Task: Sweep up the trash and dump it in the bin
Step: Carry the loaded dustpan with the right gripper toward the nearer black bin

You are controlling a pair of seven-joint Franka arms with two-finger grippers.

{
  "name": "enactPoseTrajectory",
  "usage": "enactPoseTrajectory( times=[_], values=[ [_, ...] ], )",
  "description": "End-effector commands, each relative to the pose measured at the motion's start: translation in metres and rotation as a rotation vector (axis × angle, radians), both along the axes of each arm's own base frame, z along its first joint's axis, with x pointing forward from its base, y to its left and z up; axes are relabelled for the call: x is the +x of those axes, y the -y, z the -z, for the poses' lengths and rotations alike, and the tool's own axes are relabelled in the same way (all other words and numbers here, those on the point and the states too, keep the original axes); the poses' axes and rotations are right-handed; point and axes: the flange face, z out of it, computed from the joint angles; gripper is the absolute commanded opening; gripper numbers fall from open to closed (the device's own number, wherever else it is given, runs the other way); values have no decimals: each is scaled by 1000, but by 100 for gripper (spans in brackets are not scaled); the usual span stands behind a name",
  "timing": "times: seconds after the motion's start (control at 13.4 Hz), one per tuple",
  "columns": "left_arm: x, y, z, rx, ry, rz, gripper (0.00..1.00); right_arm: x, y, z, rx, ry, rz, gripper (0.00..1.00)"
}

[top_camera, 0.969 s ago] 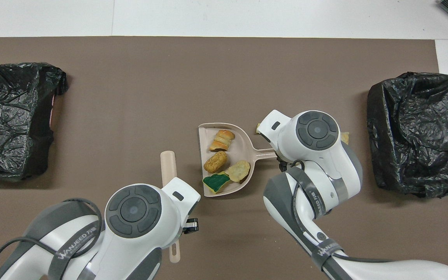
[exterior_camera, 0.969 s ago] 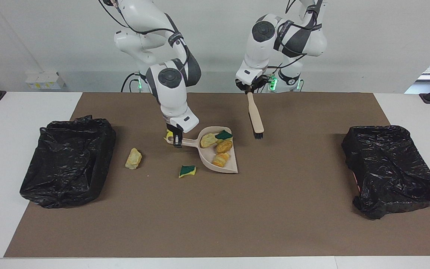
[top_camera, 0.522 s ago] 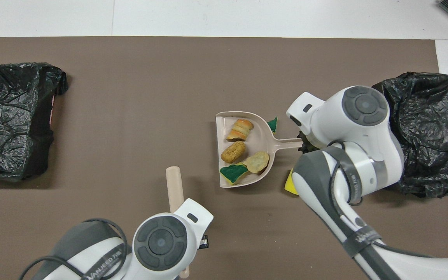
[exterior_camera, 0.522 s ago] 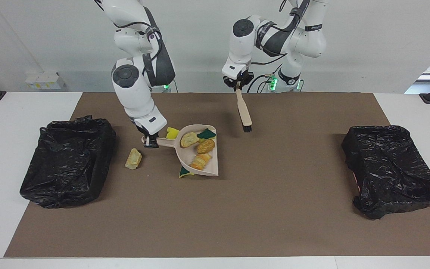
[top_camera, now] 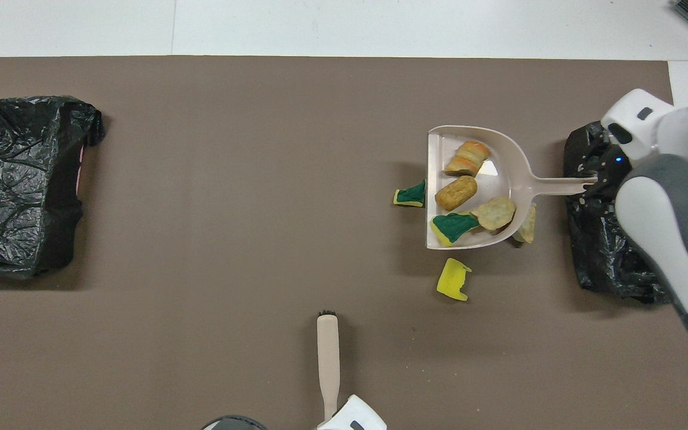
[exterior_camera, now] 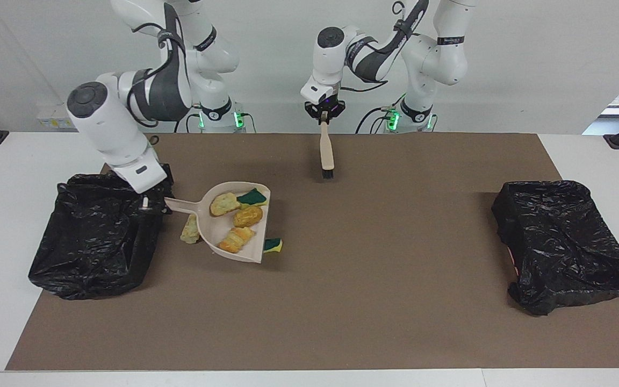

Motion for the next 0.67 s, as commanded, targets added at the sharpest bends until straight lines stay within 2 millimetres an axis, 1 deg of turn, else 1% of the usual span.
enactPoseTrajectory(
  times=[0.0, 0.07, 0.15, 0.22, 0.3, 0.37, 0.45, 0.52, 0.6],
  values=[
    [-16, -3, 4, -25, -25, -12, 0, -2, 60, -28, 12, 16, 58, 0],
    [-18, -3, 6, -27, -34, -14, 0, -7, 87, -36, 10, 16, 67, 0],
    [-19, -4, 9, -27, -45, -14, 0, -14, 120, -39, 8, 15, 63, 0],
    [-19, -5, 15, -25, -64, -27, 0, -25, 154, -39, 8, 13, 87, 0],
    [-19, -5, 15, -28, -68, -32, 0, -38, 190, -40, -10, 10, 130, 0],
    [-18, -4, 16, -34, -66, -36, 0, -47, 215, -43, -50, 8, 144, 0],
    [-18, -4, 16, -34, -66, -37, 0, -53, 239, -53, -114, 20, 132, 0],
    [-16, -4, 16, -34, -66, -40, 5, -53, 251, -60, -194, 20, 77, 0],
    [-13, -5, 19, -28, -70, -47, 20, -51, 258, -62, -271, 15, 34, 0]
  ],
)
